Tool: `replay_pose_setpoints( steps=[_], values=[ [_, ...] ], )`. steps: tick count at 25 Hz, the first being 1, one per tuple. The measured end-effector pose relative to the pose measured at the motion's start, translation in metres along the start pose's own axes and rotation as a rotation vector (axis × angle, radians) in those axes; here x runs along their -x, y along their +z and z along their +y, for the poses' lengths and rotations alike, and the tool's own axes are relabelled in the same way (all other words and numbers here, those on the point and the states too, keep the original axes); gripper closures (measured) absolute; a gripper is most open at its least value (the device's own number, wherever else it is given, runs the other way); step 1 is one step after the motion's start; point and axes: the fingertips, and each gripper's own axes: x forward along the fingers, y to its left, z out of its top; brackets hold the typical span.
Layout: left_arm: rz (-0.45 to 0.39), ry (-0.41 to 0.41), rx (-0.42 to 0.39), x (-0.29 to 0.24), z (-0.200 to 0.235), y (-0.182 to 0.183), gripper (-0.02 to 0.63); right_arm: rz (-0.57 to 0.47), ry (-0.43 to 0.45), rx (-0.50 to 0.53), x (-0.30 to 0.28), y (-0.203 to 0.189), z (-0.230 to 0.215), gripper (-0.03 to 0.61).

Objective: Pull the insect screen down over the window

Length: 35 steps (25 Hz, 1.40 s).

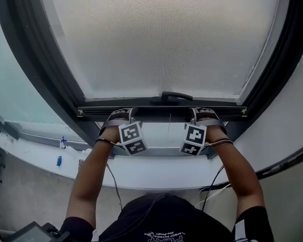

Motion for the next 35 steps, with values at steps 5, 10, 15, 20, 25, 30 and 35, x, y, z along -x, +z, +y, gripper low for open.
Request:
replay_pose_setpoints(
  steps=[5, 10, 15, 20, 25, 30, 35],
  values=[
    [-0.182, 0.002, 0.235, 0.036, 0.015, 0.027, 0.431, -0.124, -0.098, -0.17, 0.031, 0.008, -0.021, 0.437],
    [-0.371, 0.052, 0.472, 0.067, 0.023, 0.053, 0.431, -0.282, -0.171, -0.405, 0.07, 0.019, -0.038, 0.439],
    [-0.523, 0.169, 0.638, 0.1, 0.032, 0.075, 0.478, -0.473, -0.234, -0.692, 0.106, 0.017, -0.054, 0.45],
    [-0.574, 0.281, 0.812, 0.121, 0.029, 0.075, 0.576, -0.563, -0.317, -0.964, 0.134, -0.001, -0.056, 0.562],
    [-0.598, 0.286, 0.959, 0.136, 0.014, 0.066, 0.611, -0.612, -0.316, -1.014, 0.143, -0.001, -0.036, 0.574],
    [-0.607, 0.319, 1.02, 0.148, 0.0, 0.049, 0.611, -0.612, -0.322, -1.027, 0.153, 0.013, -0.011, 0.574],
    [-0.6, 0.363, 0.957, 0.162, -0.008, 0.041, 0.611, -0.628, -0.37, -1.05, 0.169, 0.032, 0.012, 0.574]
  ],
)
